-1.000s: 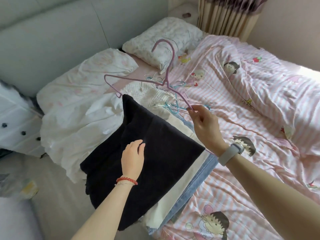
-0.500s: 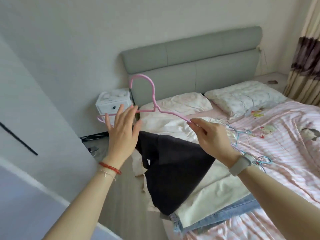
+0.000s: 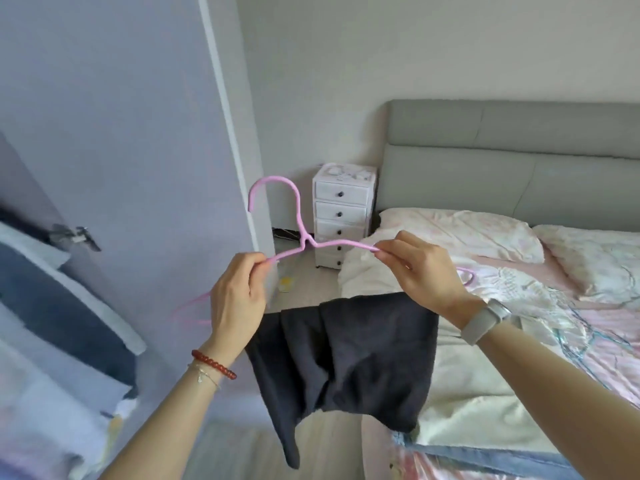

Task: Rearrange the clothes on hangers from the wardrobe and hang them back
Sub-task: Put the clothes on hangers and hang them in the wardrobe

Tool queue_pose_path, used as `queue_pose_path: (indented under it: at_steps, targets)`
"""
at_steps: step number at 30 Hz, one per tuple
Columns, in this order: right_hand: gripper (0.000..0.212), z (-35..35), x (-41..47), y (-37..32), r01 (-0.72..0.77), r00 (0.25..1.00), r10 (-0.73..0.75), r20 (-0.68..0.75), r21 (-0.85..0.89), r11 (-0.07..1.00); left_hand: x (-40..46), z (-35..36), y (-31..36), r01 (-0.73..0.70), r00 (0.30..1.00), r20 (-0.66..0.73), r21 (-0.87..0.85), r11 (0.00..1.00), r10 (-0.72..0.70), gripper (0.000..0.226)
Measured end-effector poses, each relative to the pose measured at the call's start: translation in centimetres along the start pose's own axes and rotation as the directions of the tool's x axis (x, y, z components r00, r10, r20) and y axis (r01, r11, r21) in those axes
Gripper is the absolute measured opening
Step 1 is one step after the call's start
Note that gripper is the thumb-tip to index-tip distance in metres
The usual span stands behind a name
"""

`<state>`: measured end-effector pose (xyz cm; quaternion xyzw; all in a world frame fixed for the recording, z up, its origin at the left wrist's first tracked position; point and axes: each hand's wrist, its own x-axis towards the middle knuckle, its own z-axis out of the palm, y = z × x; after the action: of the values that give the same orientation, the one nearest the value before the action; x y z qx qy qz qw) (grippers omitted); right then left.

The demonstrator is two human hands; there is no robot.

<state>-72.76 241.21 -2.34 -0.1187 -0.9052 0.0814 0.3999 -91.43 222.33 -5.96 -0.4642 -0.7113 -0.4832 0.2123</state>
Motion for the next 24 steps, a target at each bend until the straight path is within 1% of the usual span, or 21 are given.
queue_pose_path:
  at_steps: [3,6,8,10,12,14,16,19,21,23,24]
  targets:
    - [0.033,3.5,1.0,-3.3,0.028,0.983,-0.033,0.179,0.026,0.999,-2.5,-4.4,-2.9,0.107,0.993,-0.043,0.044,0.993,-0.105,0.019]
    - [0.034,7.5,1.1,-7.1,0.03,0.945,-0.052,0.324,0.071,0.997,-5.2,-9.2,-5.3,0.188,0.981,-0.072,0.089,0.978,-0.182,0.011]
    - [0.03,10.2,0.9,-9.8,0.009,0.893,-0.062,0.446,0.118,0.993,-7.3,-12.5,-6.7,0.233,0.969,-0.116,0.14,0.962,-0.217,0.018]
    - [0.03,12.9,0.6,-12.4,0.031,0.814,-0.086,0.574,0.104,0.994,-9.3,-16.4,-8.2,0.287,0.951,-0.17,0.184,0.94,-0.258,0.029]
    - [0.035,15.3,0.3,-15.3,0.059,0.749,-0.126,0.65,0.124,0.991,-11.2,-20.8,-9.7,0.332,0.934,-0.218,0.236,0.913,-0.283,0.031]
    - [0.045,17.5,0.2,-18.7,0.093,0.725,-0.226,0.651,0.233,0.968,-13.0,-25.2,-10.9,0.365,0.921,-0.254,0.3,0.881,-0.295,0.029]
    - [0.046,19.4,0.1,-23.0,0.14,0.726,-0.337,0.599,0.351,0.926,-14.6,-29.5,-11.9,0.429,0.889,-0.317,0.323,0.844,-0.33,0.03]
    - [0.044,21.5,0.5,-30.5,0.258,0.726,-0.499,0.473,0.486,0.835,-17.4,-35.3,-13.0,0.562,0.789,-0.483,0.317,0.764,-0.38,0.032]
    - [0.041,23.0,0.7,-35.2,0.329,0.699,-0.584,0.413,0.539,0.775,-19.4,-38.6,-13.5,0.646,0.711,-0.574,0.306,0.699,-0.406,0.025]
    - [0.045,24.4,0.7,-39.2,0.331,0.666,-0.624,0.41,0.587,0.739,-20.9,-41.7,-14.4,0.698,0.658,-0.63,0.306,0.647,-0.412,0.018]
    - [0.048,25.0,0.7,-41.1,0.318,0.66,-0.63,0.409,0.607,0.728,-21.5,-43.3,-14.8,0.716,0.64,-0.651,0.312,0.625,-0.408,0.018]
